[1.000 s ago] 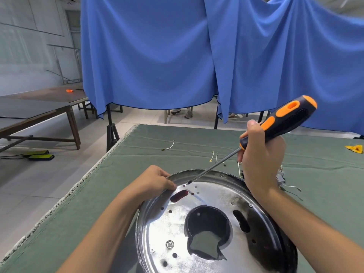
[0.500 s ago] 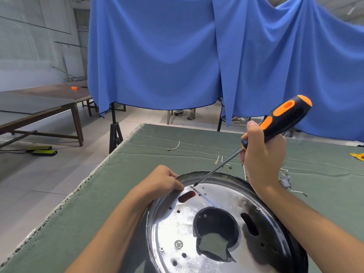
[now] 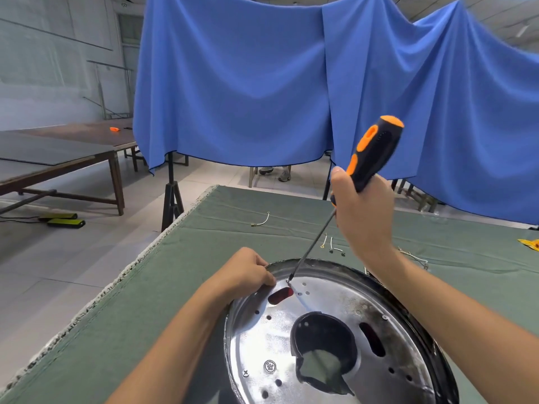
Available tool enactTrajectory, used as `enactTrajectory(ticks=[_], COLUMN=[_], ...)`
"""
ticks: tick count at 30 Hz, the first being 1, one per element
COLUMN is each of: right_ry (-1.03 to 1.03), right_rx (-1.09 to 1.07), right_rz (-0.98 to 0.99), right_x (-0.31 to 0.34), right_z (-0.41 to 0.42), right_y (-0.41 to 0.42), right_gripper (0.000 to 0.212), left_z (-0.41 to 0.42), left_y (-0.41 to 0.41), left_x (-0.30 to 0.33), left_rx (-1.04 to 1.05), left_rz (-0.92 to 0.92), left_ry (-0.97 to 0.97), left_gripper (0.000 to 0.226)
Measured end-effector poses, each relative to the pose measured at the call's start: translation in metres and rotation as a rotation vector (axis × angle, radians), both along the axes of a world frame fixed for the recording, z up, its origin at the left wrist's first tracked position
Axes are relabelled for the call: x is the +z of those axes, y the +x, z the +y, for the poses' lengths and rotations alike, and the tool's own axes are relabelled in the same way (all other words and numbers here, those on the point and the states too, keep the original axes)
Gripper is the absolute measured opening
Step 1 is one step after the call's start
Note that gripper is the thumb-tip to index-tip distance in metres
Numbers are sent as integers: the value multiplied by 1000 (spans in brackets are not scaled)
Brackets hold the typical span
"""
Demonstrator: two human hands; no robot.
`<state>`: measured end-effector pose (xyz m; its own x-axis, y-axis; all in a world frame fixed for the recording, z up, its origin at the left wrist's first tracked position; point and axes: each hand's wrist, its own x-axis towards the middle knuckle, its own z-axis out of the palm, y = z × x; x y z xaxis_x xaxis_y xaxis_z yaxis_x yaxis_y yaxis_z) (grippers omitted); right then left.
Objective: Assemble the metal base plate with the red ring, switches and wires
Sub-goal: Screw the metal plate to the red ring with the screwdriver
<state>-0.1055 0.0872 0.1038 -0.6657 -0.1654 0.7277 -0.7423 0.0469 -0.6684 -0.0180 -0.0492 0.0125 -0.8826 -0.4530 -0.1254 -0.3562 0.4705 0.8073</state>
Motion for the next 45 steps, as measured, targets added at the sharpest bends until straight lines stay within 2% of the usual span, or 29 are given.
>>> enactTrajectory(ticks=[3, 7, 13, 15, 18, 21, 23, 25, 30, 31, 34, 36, 40, 45], right_ry=[88, 213, 556, 535, 388, 245, 168, 133, 106, 94, 72, 80, 213, 246], right_rx=[-31, -38, -80, 45, 320, 436, 477, 481, 404, 388, 362, 380, 236, 311], right_rz=[58, 57, -97, -190, -362, -474, -541, -499, -256, -253, -289, -301, -217, -357], right_x=[7, 13, 33, 39, 40, 34, 32, 30, 26, 27, 30, 32, 38, 47], right_z=[-11, -24, -31, -27, -23, -25, -27, -27, -20, -19, -16, -17, -17, -16], right_y=[5, 7, 4, 2, 2, 3, 4, 5, 3, 3, 3, 5, 4, 5], right_gripper=[38, 39, 39, 37, 28, 18, 19, 21, 8, 5, 27, 33, 22, 28], left_z=[1, 1, 4, 4, 4, 4, 5, 4, 4, 4, 4, 4, 4, 4], left_y=[1, 1, 2, 2, 3, 3, 4, 4, 3, 3, 3, 3, 4, 4], left_x=[1, 2, 2, 3, 4, 4, 4, 3, 3, 4, 4, 3, 4, 3], left_rx=[-7, -5, -13, -14, -19, -26, -27, -24, -21, -22, -23, -20, -19, -17], left_rz=[5, -4, 0, 0, -1, 5, 8, 11, 11, 9, 9, 10, 5, 4], left_ry=[-1, -21, -35, -31, -21, -15, -10, -8, 0, -1, -3, -5, -1, -13], left_gripper=[17, 31, 22, 22, 22, 17, 15, 15, 17, 17, 16, 17, 19, 22])
